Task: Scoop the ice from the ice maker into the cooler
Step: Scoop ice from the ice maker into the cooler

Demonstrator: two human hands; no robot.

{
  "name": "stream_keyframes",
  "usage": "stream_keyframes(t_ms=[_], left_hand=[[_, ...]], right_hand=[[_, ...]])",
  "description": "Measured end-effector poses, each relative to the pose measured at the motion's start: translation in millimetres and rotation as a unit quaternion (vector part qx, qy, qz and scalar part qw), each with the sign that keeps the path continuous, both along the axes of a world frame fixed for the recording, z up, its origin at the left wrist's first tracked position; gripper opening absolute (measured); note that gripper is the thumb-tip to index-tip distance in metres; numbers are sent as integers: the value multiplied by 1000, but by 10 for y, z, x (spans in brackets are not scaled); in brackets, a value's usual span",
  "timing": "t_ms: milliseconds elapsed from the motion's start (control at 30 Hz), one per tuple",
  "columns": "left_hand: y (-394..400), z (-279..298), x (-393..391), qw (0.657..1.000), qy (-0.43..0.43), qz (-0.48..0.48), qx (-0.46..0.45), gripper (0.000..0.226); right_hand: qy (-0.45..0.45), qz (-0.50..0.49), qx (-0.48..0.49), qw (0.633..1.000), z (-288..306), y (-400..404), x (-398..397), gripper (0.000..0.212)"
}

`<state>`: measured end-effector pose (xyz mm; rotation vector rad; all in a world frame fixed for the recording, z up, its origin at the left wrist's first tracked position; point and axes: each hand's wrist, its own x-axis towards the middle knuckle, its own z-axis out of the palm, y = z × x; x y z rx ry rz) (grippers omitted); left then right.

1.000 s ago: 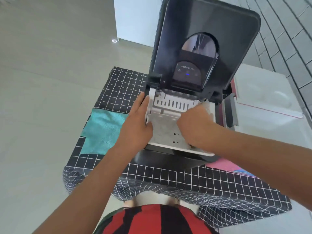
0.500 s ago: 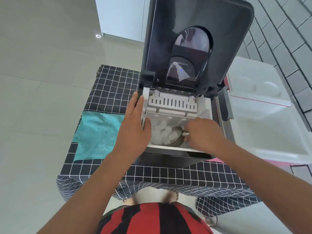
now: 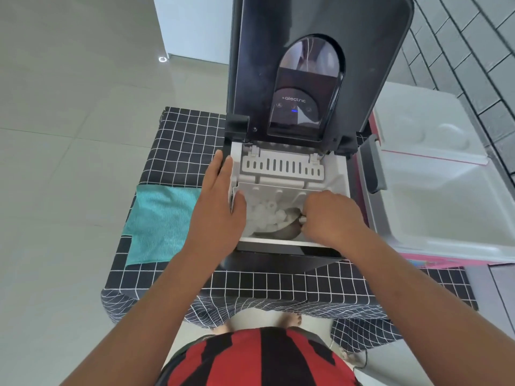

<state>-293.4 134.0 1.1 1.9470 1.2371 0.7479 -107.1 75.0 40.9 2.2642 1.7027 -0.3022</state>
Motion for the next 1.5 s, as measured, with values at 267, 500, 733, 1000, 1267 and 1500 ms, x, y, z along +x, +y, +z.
stream_keyframes(t_ms=[267, 500, 733, 1000, 1267, 1500], left_hand=[[-9, -8, 3, 1000, 18, 3, 8, 62], [-28, 36, 0, 998, 61, 5, 25, 61], [-35, 57, 2, 998, 56, 8, 20, 60], [-39, 57, 10, 998, 53, 12, 17, 59], [-36, 55, 8, 999, 47, 18, 21, 59], [-20, 8, 9, 999, 40, 25, 28, 58]], right_hand=[[-55, 22, 94, 994, -1, -176, -70, 16], [-60, 80, 52, 994, 34, 50, 45, 28], [-75, 7, 62, 995, -50, -3, -91, 26], [-53, 80, 103, 990, -115, -20, -26, 21], [-51, 207, 84, 973, -159, 74, 164, 24], [-26, 142, 68, 987, -106, 86, 14, 16]])
